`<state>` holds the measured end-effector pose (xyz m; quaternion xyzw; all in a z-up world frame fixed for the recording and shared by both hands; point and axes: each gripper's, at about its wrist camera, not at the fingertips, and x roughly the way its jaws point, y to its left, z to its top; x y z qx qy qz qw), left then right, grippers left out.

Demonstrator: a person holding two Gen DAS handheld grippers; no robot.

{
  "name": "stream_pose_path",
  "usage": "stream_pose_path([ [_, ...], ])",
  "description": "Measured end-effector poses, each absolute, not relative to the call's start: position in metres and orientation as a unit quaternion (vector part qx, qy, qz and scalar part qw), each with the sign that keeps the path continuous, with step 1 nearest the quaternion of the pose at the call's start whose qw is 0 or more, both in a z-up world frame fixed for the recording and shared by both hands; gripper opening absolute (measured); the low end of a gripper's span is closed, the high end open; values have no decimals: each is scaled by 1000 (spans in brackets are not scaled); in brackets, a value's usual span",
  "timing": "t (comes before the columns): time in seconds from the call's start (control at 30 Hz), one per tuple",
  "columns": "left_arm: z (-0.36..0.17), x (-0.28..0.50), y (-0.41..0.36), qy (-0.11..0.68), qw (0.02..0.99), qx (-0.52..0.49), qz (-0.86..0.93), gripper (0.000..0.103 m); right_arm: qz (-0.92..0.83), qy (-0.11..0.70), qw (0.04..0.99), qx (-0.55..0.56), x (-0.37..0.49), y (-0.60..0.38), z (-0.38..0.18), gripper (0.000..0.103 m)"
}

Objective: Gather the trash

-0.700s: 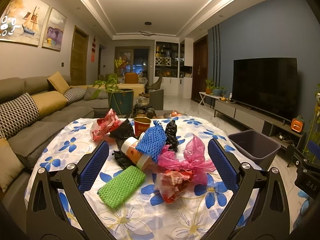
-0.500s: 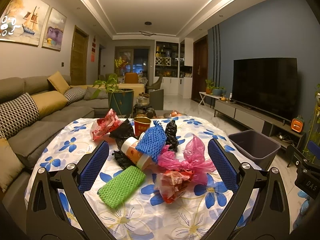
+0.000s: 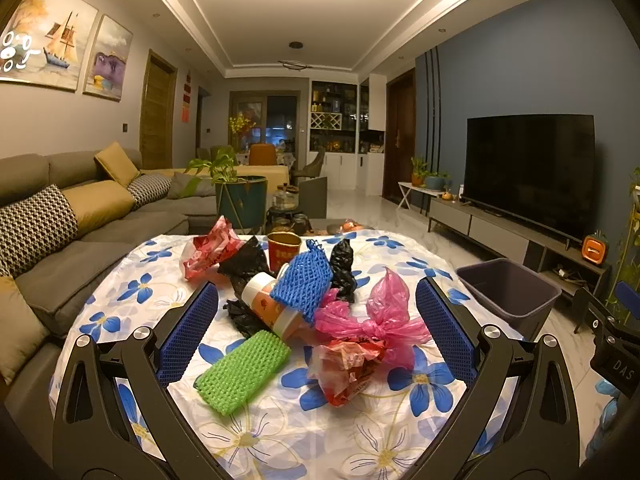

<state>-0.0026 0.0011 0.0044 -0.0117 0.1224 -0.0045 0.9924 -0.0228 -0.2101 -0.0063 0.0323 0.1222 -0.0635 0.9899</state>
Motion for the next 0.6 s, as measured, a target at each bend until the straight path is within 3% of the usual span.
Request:
stream_pose_path([
  [0.6,5,-3,0,125,992,-11,-7,98,-65,120,990,35,-24,-212,-7,97],
])
